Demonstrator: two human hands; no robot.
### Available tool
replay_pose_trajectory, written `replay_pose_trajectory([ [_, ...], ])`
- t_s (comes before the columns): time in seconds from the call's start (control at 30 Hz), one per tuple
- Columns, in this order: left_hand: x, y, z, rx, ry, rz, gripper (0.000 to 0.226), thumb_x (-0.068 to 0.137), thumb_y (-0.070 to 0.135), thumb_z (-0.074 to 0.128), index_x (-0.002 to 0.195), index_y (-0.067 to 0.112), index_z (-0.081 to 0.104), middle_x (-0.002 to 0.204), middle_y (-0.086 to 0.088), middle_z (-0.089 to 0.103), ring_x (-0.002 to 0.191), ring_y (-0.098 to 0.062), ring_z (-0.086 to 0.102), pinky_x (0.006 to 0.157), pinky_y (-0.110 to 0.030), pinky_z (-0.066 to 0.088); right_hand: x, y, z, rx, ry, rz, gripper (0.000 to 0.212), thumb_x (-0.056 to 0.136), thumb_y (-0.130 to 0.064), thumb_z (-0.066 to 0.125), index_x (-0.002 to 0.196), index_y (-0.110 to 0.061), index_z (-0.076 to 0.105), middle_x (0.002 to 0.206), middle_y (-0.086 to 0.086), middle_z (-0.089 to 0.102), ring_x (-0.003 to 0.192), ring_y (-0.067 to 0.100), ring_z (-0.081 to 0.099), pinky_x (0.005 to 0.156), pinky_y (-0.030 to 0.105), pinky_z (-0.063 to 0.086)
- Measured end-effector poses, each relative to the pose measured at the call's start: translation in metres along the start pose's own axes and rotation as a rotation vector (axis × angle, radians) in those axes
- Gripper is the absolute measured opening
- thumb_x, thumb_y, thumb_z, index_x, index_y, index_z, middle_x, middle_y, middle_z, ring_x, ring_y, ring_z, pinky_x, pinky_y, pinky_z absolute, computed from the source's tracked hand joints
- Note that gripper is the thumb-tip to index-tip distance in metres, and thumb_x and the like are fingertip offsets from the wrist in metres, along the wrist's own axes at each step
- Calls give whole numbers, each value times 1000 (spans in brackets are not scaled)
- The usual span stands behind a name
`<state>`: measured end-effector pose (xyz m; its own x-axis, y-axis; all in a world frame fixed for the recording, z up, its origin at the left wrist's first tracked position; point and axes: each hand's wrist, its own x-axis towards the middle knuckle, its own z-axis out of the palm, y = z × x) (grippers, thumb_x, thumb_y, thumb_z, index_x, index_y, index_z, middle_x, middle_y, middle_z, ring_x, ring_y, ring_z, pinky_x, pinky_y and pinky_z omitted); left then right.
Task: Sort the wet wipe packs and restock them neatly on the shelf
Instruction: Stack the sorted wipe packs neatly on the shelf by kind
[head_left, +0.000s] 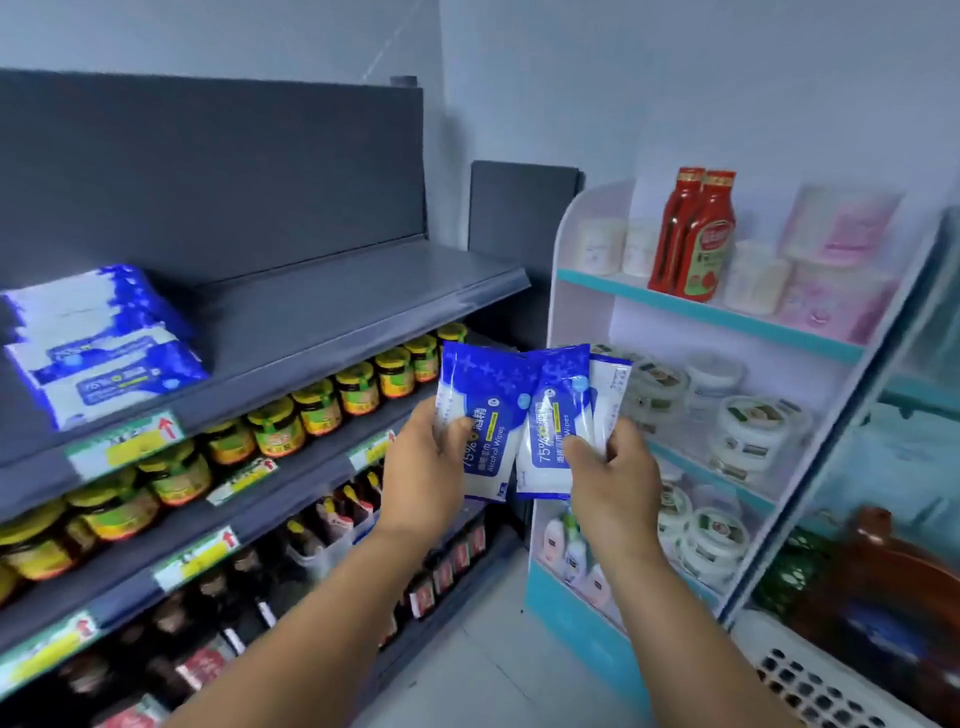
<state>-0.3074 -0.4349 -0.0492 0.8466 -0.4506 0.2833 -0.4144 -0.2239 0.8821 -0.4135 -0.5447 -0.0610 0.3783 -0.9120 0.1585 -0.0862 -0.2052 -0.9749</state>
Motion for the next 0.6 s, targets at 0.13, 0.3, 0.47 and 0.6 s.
replay_pose_trajectory([
  [0.13, 30, -17, -70, 88, 66, 35, 12, 99, 25, 45, 88, 29, 45, 83, 12, 62, 77, -14, 62, 67, -30, 51, -12, -32, 67, 30, -72, -63, 12, 85, -10, 59, 81, -20, 53, 72, -11, 58, 62, 7, 52, 53, 14, 37],
  [0.3, 62, -42, -154, 220, 150, 71, 5, 99, 27, 44, 94, 30, 46, 96, 4, 66, 87, -20, 64, 77, -41, 53, -28, -65, 149, 76, -171, -107, 12, 87, -8, 59, 93, -19, 58, 81, -13, 62, 67, 1, 56, 49, 9, 38],
  [0.47, 83, -57, -221, 281, 204, 57, 7, 99, 28, 44, 93, 28, 46, 94, 5, 66, 83, -16, 64, 73, -39, 54, -40, -91, 212, 78, -267, -150, 12, 84, -9, 60, 95, -15, 60, 87, -5, 66, 75, 12, 62, 57, 23, 41],
  [0.6, 102, -64, -267, 414, 283, 68, 13, 100, 25, 40, 89, 19, 45, 89, 4, 62, 79, -20, 57, 65, -31, 40, -39, -107, 254, 63, -321, -184, 9, 85, -10, 59, 93, -15, 59, 88, -3, 66, 73, 11, 59, 55, 23, 40],
])
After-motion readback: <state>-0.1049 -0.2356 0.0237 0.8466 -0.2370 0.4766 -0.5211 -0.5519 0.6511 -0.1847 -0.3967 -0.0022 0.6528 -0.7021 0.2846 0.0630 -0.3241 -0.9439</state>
